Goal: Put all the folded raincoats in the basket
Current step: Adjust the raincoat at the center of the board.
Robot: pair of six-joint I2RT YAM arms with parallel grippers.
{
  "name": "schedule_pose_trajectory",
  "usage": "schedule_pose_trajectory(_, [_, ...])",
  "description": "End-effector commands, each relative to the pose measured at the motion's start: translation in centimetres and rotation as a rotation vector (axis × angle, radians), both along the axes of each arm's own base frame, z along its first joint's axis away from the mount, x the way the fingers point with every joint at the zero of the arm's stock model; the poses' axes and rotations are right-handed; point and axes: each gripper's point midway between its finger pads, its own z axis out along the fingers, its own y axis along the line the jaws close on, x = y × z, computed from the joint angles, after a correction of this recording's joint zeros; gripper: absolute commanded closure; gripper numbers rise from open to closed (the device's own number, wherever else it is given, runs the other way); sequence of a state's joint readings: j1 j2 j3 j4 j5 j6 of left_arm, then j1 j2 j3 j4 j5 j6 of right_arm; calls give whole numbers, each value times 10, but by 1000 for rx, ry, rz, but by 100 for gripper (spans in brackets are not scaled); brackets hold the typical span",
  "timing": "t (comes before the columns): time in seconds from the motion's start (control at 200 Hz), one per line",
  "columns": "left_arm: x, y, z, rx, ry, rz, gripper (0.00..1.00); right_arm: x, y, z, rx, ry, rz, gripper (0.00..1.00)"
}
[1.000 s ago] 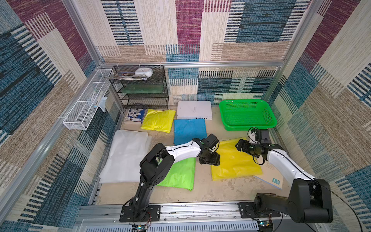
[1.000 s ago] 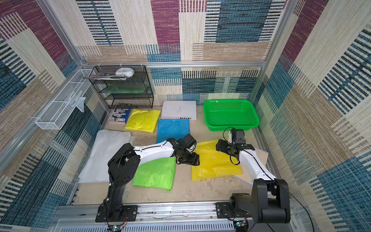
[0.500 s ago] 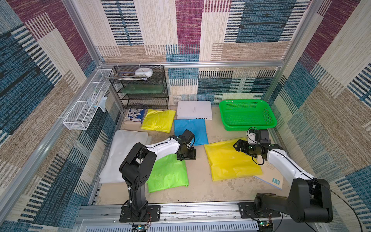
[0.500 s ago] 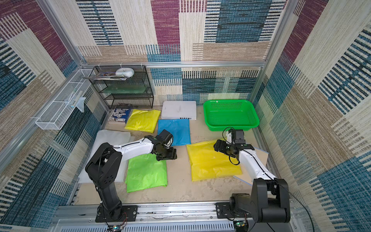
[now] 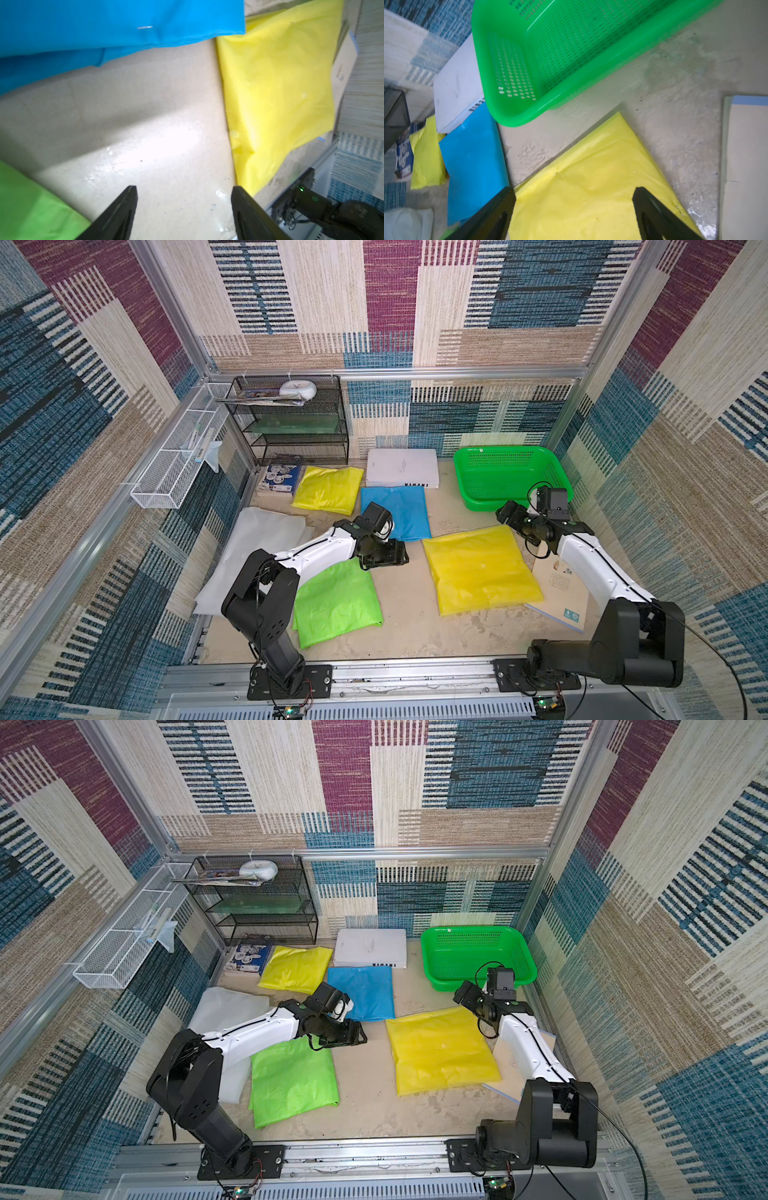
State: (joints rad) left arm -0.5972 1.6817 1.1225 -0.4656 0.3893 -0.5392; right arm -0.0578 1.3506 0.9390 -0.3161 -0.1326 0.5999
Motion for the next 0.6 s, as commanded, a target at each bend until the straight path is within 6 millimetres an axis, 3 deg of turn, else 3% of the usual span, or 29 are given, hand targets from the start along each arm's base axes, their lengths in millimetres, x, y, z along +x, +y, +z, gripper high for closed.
schedule_pose_trajectory(0.0, [-13,-11,14,-53,8,-58,24,17,-18,6,86,-23,-146,7])
schedule_pose_trajectory(0.185, [-30,-5,27,-64,-12,-72,24,50,-32,10,157,-34,-226,8])
schedule_pose_trajectory(0.331, [-43,5,32,-68,-19,-64,23,70,-46,0,219,-17,-311,11])
schedule_pose_trajectory(0.596, [-60,25,38,-35,-39,-50,23,91,-51,-27,302,36,-395,19])
